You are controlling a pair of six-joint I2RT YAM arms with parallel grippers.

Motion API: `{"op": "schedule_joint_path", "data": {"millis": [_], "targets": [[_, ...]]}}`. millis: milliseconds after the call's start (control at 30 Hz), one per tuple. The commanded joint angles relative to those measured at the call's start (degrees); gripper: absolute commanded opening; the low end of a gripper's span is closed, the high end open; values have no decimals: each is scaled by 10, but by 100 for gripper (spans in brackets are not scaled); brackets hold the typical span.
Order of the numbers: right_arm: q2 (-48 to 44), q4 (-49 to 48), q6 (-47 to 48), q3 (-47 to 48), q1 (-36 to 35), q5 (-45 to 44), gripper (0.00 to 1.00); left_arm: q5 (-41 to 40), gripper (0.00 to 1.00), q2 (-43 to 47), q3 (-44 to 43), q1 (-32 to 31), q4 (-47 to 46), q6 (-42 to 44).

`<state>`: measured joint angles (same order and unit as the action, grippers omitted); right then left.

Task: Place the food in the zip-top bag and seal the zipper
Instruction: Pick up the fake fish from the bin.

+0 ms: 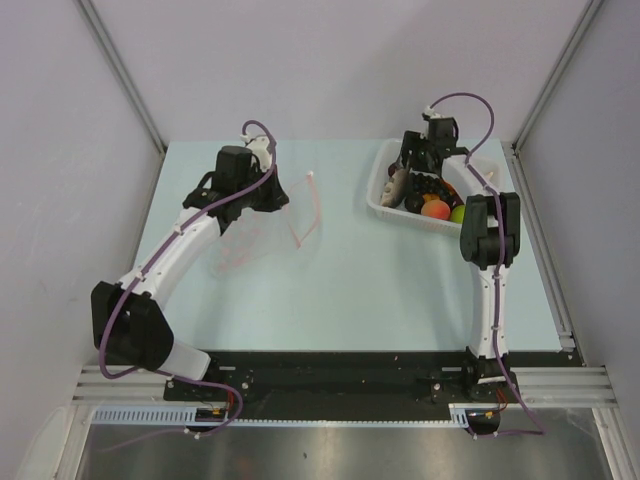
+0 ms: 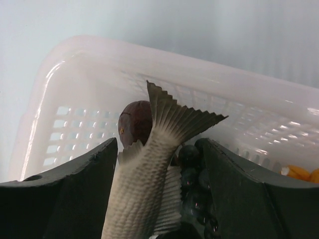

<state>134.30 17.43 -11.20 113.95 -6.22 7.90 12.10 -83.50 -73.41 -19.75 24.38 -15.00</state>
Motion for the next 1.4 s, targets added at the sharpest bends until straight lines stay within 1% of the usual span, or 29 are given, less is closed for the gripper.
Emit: {"op": "schedule_joint_path", "data": {"millis": [0,133,167,200,233,267,333,367,400,433,467,500,533,633,700,867,967,1033,1067,1100,1200,1233,1367], "targets": [[22,-26,-15,33,-2,11,73,-6,0,-4,-12,-3,-22,-4],[26,-24,-29,42,2,20,68,-4,0,-7,-16,-2,-21,-4],[25,-23,-32,43,3,22,65,-1,0,-7,-16,-2,-22,-4],[24,-17,-36,45,5,29,58,0,0,-6,-16,-2,-22,-4],[17,-14,-41,47,9,35,54,1,0,-6,-17,-2,-21,-4],[12,-13,-45,46,13,49,47,3,0,-5,-18,-2,-21,-4],[-6,-7,-63,45,21,65,36,6,0,-3,-20,-2,-17,-1],[-12,-6,-69,45,23,83,28,6,0,-3,-21,-2,-16,0],[-19,-7,-81,45,26,91,25,7,0,-2,-24,-2,-14,1],[-33,-6,-87,44,30,99,19,7,0,-1,-25,-3,-12,1],[-42,-7,-94,43,31,107,9,9,0,-1,-27,-2,-11,1],[-51,-8,-99,41,33,113,3,11,0,1,-28,-2,-9,1],[-68,-11,-111,38,33,120,0,13,0,3,-31,-3,-8,0],[-99,-27,-136,19,35,142,0,15,0,10,-32,-2,-8,-5],[-136,-48,-146,-2,34,148,0,17,0,12,-32,-2,-10,-11],[-216,-67,-192,-17,29,117,0,18,0,25,-29,1,-21,-34],[-246,-78,-222,-18,19,96,0,20,0,31,-24,3,-36,-76],[-277,-90,-240,-26,3,78,0,18,0,37,-21,5,-49,-104],[-286,-96,-257,-29,-4,57,0,17,0,40,-19,5,-68,-131],[-302,-94,-261,-28,-23,44,0,15,0,47,-15,5,-79,-145],[-317,-81,-279,-13,-55,-7,0,6,0,51,-14,4,-115,-194],[-323,-79,-282,-9,-78,-26,0,4,0,50,-15,4,-121,-204],[-330,-84,-306,0,-129,-75,0,-7,0,41,-20,4,-130,-261]]}}
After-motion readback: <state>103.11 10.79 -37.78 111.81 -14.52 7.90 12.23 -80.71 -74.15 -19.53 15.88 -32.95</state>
